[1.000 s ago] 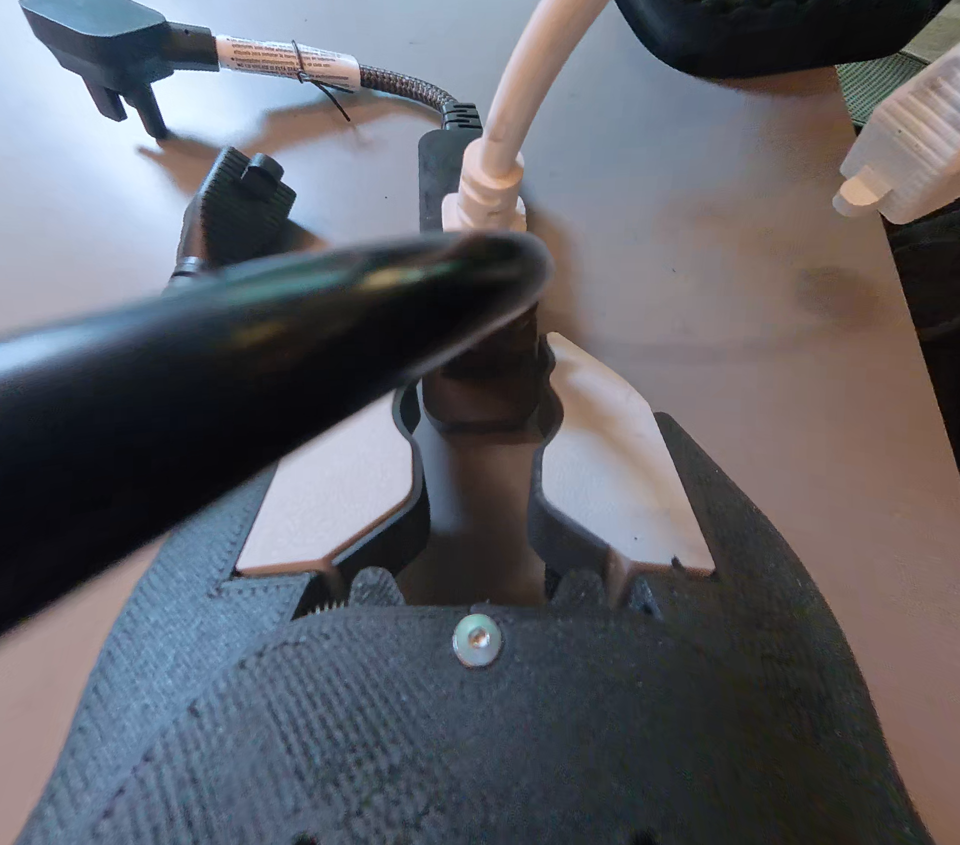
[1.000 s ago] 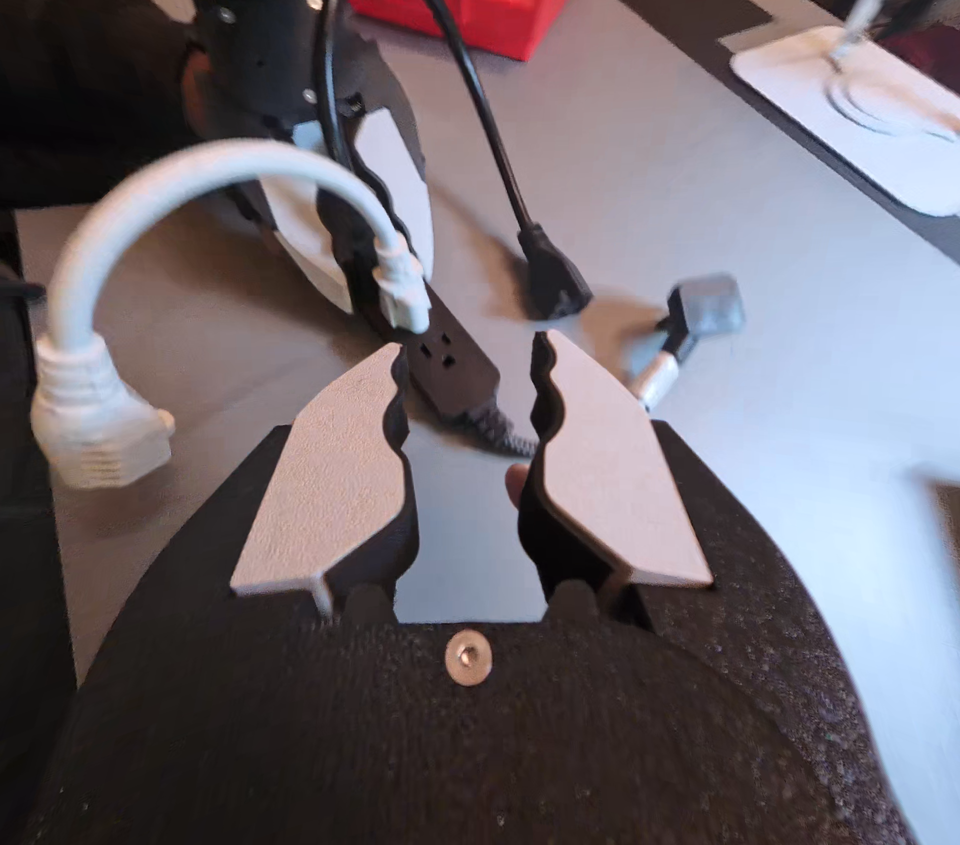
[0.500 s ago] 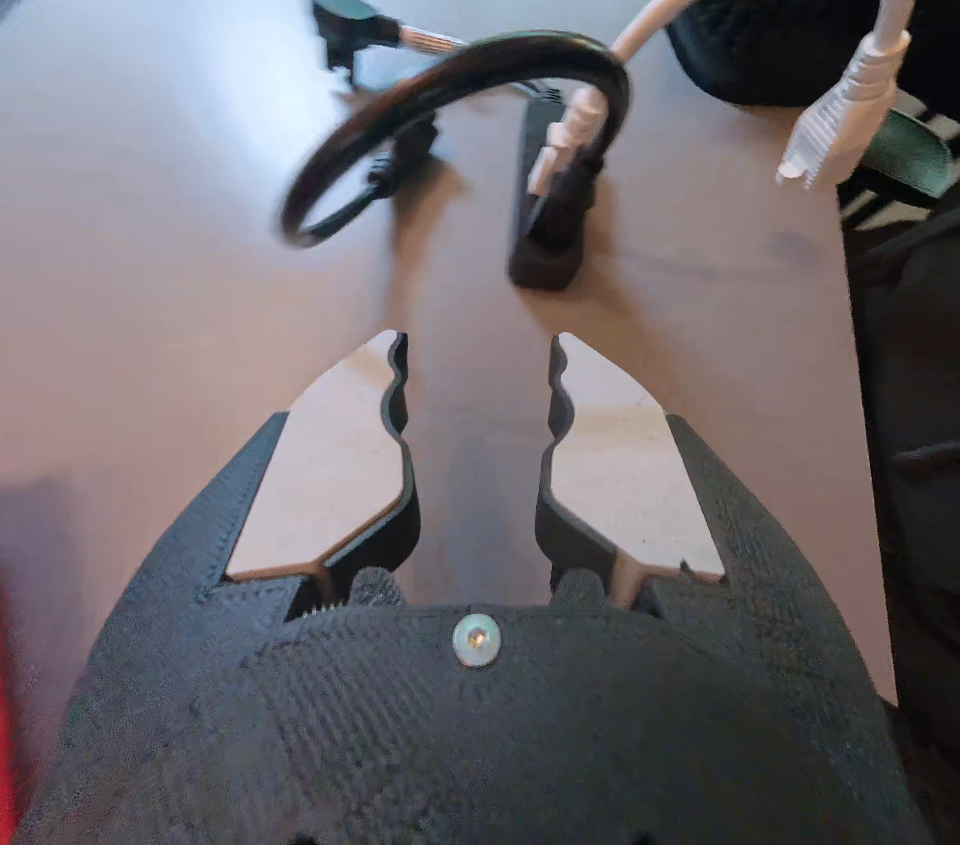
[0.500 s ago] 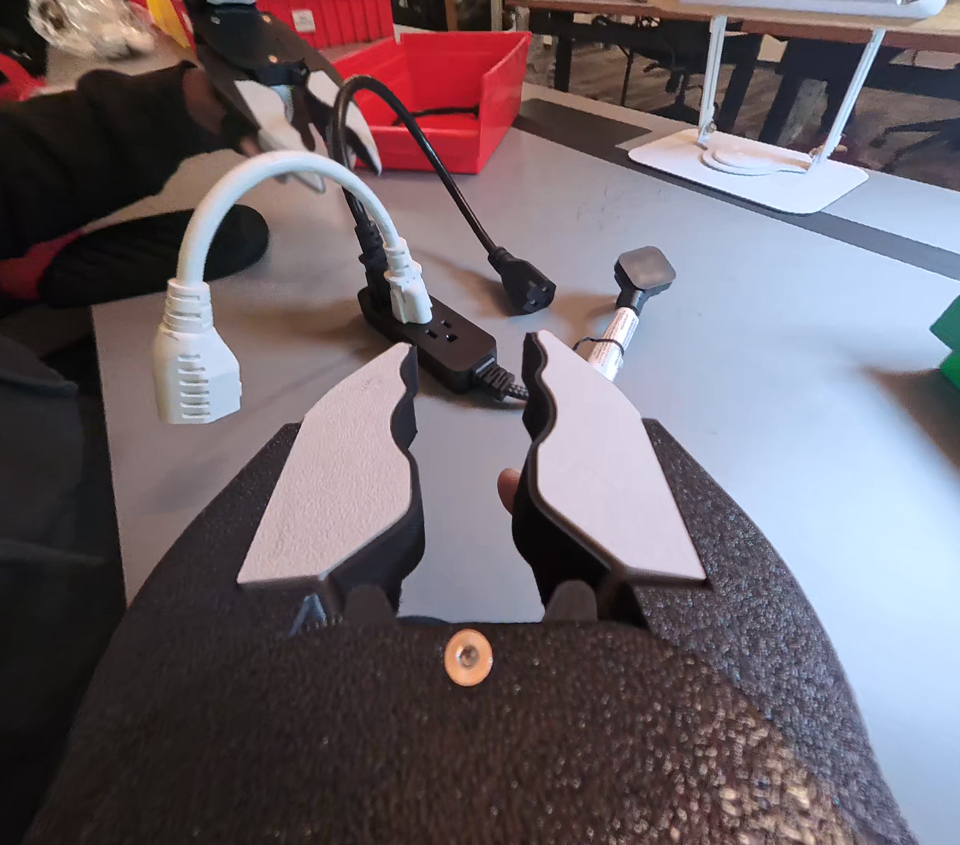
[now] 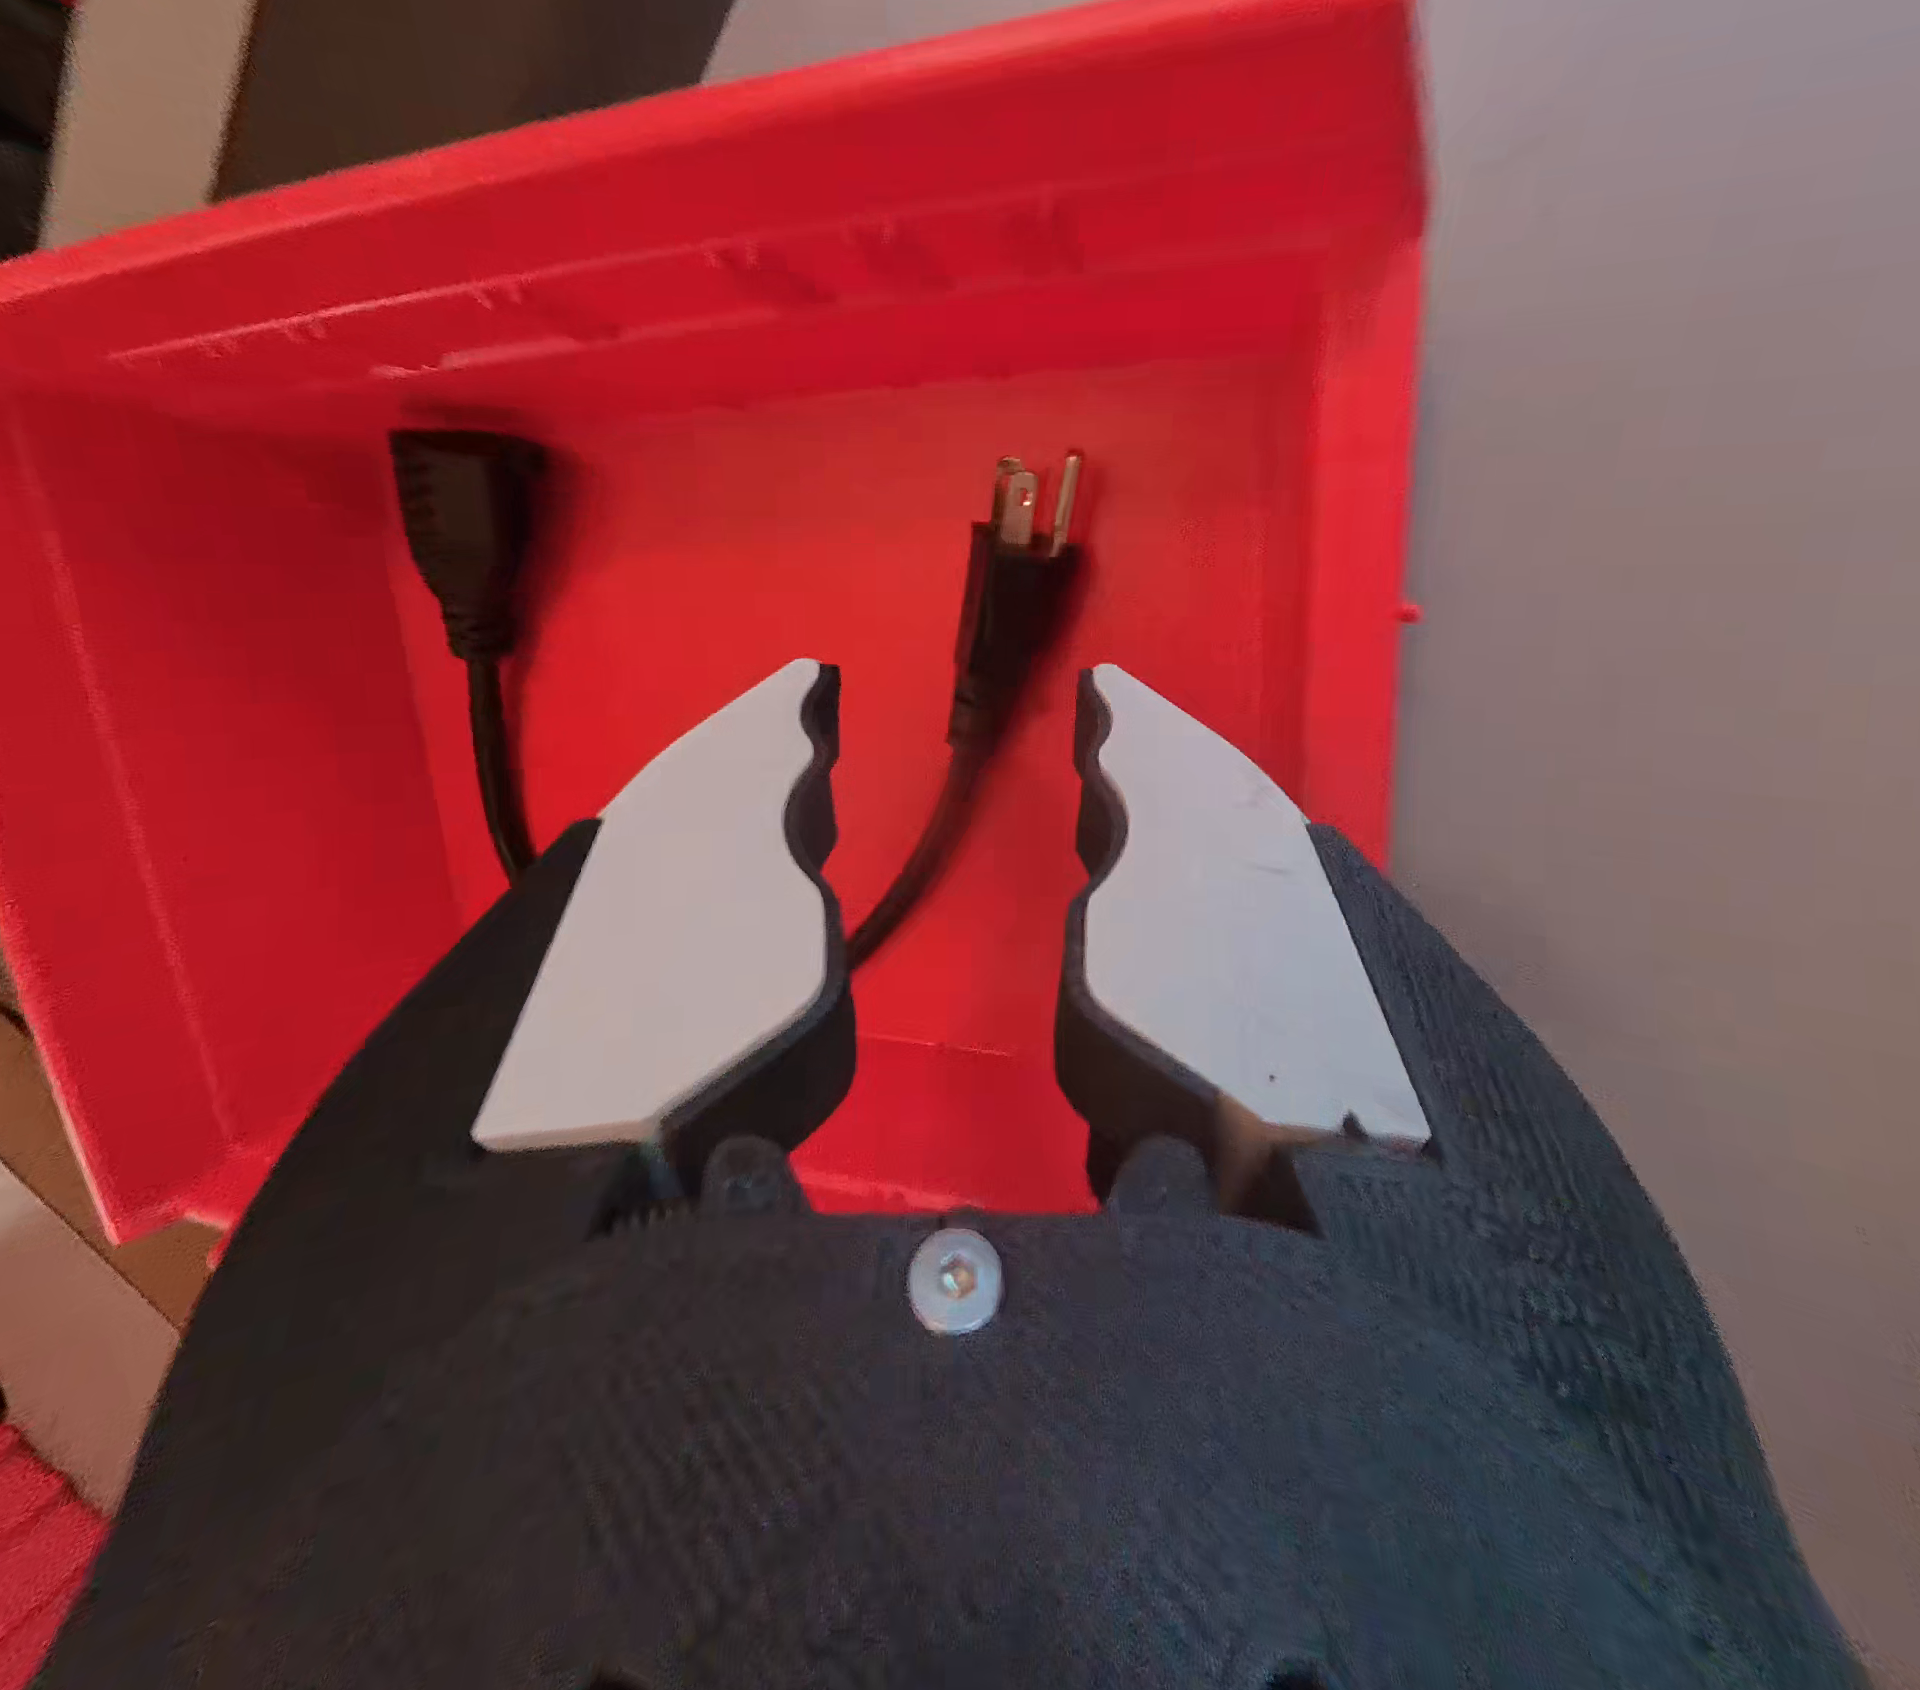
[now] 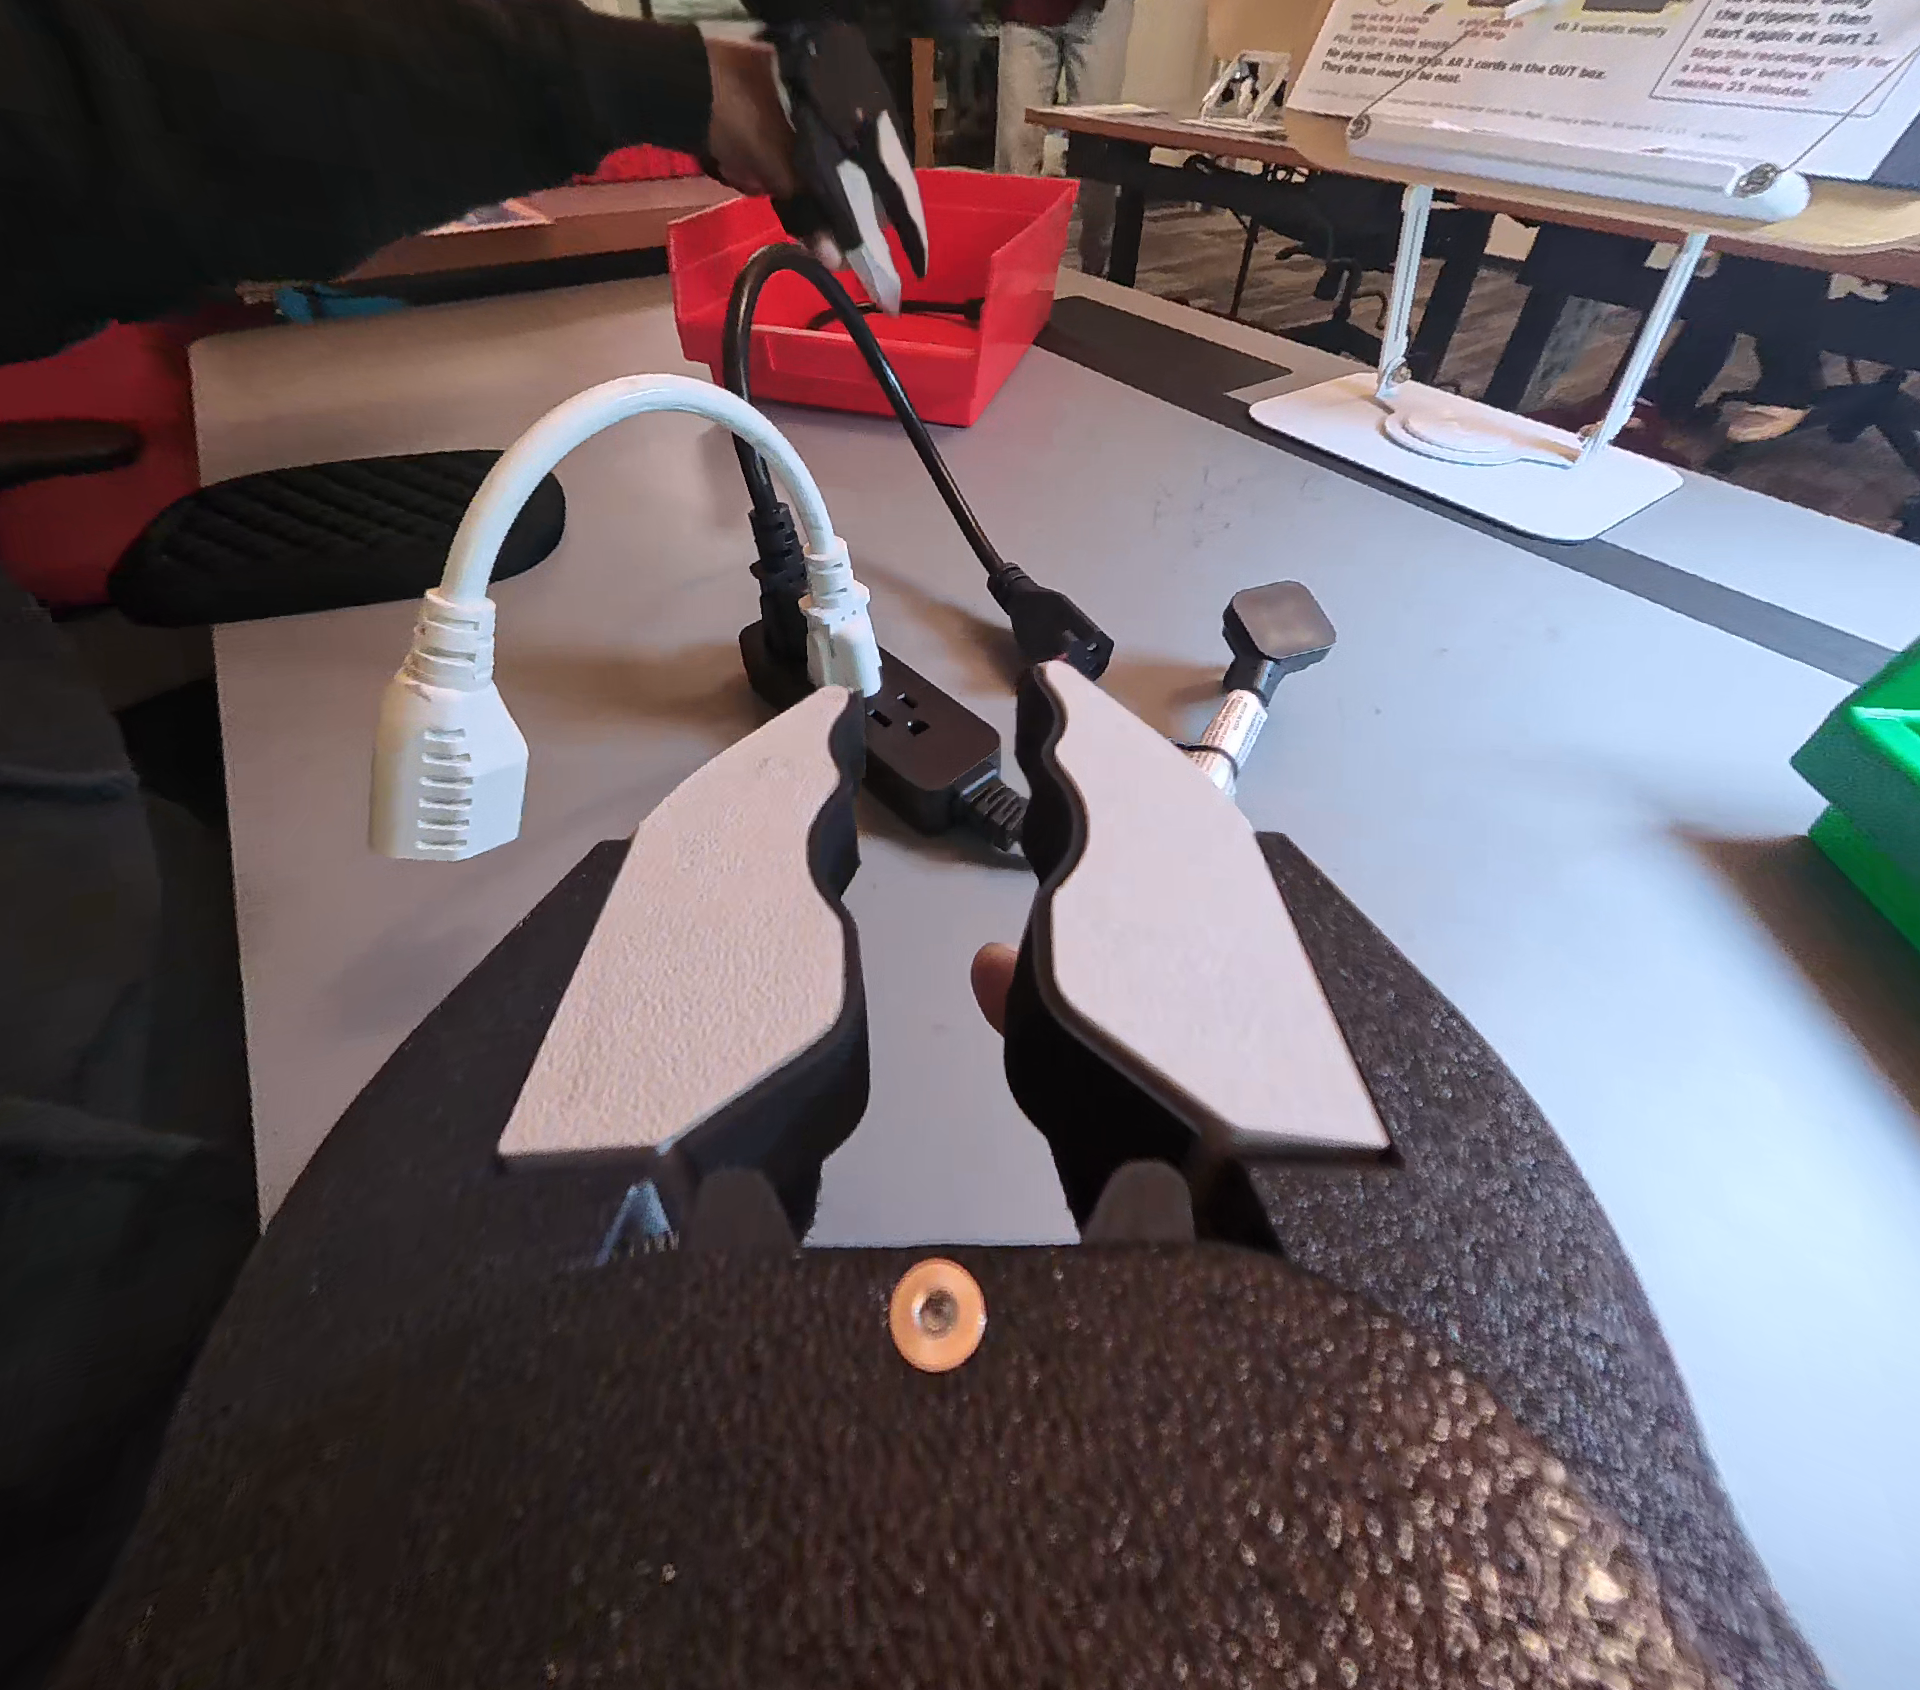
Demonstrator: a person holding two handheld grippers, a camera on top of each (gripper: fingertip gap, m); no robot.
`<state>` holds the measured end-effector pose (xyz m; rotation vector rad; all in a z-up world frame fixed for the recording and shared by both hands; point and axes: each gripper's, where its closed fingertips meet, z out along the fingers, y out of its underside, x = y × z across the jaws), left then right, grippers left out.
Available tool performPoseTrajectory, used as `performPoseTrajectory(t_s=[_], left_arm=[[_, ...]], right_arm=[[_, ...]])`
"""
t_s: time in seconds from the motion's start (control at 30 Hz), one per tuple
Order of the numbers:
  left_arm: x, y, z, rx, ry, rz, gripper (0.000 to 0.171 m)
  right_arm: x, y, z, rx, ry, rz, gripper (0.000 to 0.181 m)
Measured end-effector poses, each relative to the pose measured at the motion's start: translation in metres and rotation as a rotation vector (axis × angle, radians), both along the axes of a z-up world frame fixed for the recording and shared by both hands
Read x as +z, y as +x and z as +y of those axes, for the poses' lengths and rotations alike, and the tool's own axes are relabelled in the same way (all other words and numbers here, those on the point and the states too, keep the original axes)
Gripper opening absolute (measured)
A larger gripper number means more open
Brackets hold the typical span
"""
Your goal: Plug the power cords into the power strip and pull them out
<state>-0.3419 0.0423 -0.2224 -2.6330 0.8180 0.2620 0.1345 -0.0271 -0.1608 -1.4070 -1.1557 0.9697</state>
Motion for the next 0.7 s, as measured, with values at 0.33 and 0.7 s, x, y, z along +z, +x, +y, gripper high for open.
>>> performPoseTrajectory(t_s=[0.33, 0.7], left_arm=[[-0.053, 0.004, 0.011, -0.015, -0.203, -0.043, 0.038], [0.038, 0.005, 0.012, -0.053, 0.134, 0.015, 0.025]], right_arm=[[-0.002, 0.004, 0.008, -0.012, -0.036, 0.029, 0.031], [0.0, 0.001, 0.009, -0.009, -0.028, 0.027, 0.029]])
